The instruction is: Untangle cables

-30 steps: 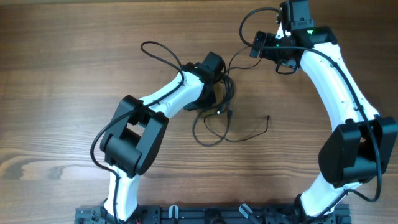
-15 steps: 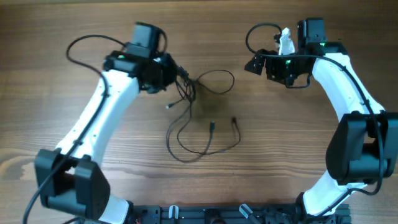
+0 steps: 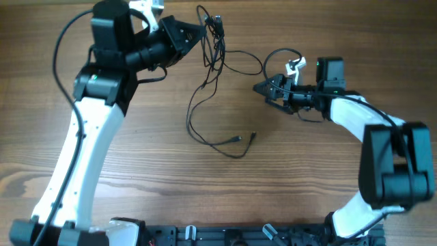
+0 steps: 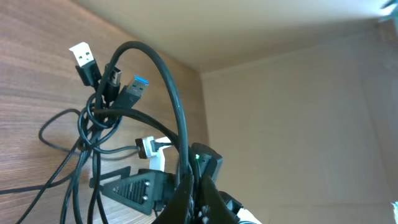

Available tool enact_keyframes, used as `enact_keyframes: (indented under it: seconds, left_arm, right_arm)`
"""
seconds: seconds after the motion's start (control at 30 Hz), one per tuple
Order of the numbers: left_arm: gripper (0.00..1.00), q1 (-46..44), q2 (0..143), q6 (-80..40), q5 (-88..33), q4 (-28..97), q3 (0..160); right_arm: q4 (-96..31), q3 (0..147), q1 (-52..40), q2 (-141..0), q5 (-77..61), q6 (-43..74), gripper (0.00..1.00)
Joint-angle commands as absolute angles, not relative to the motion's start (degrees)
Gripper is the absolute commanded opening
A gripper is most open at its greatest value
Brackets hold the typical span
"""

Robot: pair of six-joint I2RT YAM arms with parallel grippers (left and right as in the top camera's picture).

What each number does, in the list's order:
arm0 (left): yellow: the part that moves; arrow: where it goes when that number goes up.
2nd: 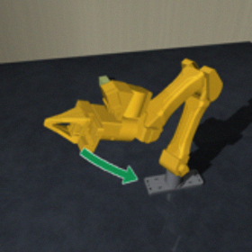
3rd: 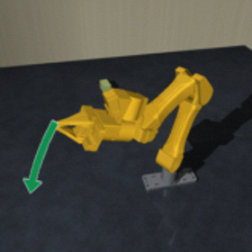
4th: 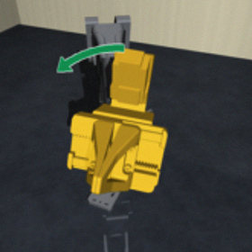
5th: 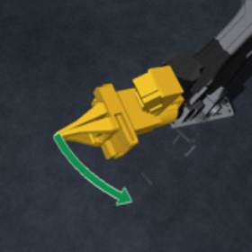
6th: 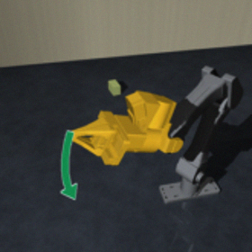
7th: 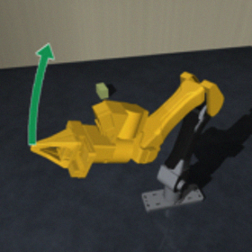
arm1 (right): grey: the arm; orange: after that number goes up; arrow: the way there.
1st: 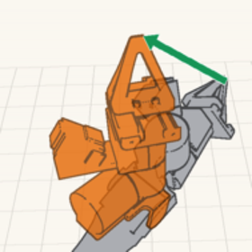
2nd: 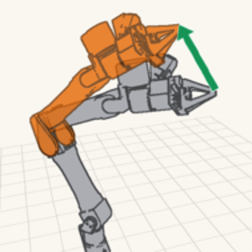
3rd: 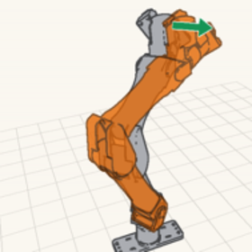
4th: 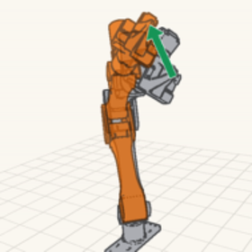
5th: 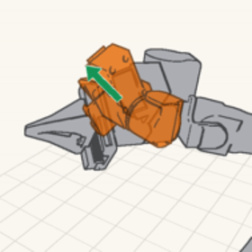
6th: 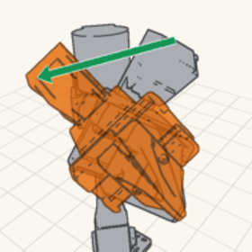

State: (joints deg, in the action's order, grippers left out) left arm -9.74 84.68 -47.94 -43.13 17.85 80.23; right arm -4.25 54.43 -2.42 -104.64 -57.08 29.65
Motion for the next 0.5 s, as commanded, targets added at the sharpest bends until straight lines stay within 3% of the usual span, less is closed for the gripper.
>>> enact_keyframes:
  seconds: [0.0, 0.13, 0.23, 0.3, 0.37, 0.4, 0.47]
  left_arm:
    - [0.04, -9.45, 76.6, -48.01, -37.95, 18.09, 80.99]
    - [0.04, -9.45, 70.78, -46.52, -33.26, 24.32, 80.99]
    - [0.04, -9.47, 68.93, -47.0, -32.91, 25.32, 80.99]
    - [0.04, -9.47, 68.16, -49.89, -32.56, 25.32, 80.99]
    - [0.04, -9.47, 68.14, -54.98, -30.94, 25.41, 80.99]
    - [0.04, -9.47, 68.14, -58.65, -29.61, 25.76, 80.99]
    - [0.04, -9.47, 68.14, -67.81, -27.73, 26.06, 80.99]
  right_arm:
    - [-14.39, 54.54, -2.2, -87.74, -42.98, 27.38, 1.0]
    - [-34.09, 54.5, -2.2, -65.14, -25.45, 25.58, 1.0]
    - [-38.3, 51.24, -2.33, -57.06, -27.83, 26.83, 1.0]
    - [-29.39, 39.97, -3.36, -53.23, -35.03, 36.84, 1.0]
    - [-7.94, 28.64, -6.92, -52.86, -40.16, 44.53, 1.0]
    - [7.33, 23.66, -10.41, -54.15, -39.64, 45.58, 1.0]
    - [23.03, 20.99, -18.5, -59.02, -29.5, 45.28, 0.99]
